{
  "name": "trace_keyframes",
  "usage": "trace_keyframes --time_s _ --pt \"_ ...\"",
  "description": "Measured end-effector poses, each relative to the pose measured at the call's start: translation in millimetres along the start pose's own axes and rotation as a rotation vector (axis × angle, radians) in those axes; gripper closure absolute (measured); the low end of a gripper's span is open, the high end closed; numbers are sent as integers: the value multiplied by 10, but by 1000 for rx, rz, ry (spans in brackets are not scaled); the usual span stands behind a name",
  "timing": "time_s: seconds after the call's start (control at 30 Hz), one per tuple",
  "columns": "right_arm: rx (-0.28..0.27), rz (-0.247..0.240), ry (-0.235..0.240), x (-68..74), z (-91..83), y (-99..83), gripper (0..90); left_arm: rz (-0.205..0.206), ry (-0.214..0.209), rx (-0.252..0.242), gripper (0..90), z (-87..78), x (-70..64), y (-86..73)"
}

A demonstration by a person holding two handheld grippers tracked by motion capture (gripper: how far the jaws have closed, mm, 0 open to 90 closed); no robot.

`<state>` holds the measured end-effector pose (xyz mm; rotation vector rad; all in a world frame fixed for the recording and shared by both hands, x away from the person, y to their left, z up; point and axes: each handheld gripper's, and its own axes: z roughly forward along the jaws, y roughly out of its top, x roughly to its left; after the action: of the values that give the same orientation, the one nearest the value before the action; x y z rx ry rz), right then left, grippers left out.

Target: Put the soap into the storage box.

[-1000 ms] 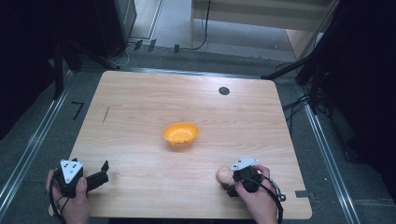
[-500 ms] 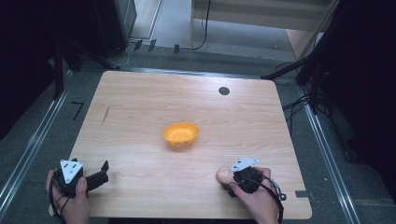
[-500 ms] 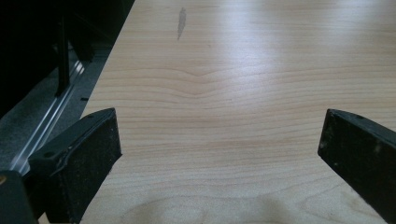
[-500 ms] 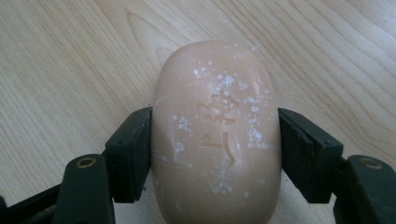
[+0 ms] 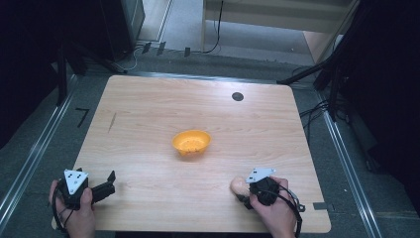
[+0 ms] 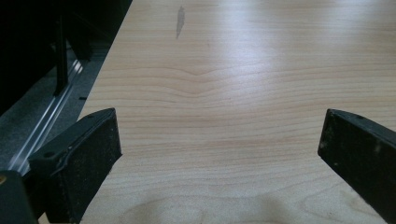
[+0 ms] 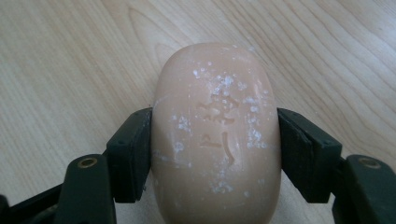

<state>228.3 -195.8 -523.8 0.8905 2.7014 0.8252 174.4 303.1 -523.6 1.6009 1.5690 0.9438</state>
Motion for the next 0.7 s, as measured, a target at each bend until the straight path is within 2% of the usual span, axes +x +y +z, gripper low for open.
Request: trace_keyframes --time_s 0.23,0.43,0.7 --pt "-4 -33 24 -14 -46 95 334 -10 11 -6 0 -3 0 -2" --pt "-21 -62 27 -60 -102 183 334 -10 12 -8 0 -7 2 -3" --pt "-16 -110 35 -138 -167 350 334 -8 13 -8 0 -7 1 -4"
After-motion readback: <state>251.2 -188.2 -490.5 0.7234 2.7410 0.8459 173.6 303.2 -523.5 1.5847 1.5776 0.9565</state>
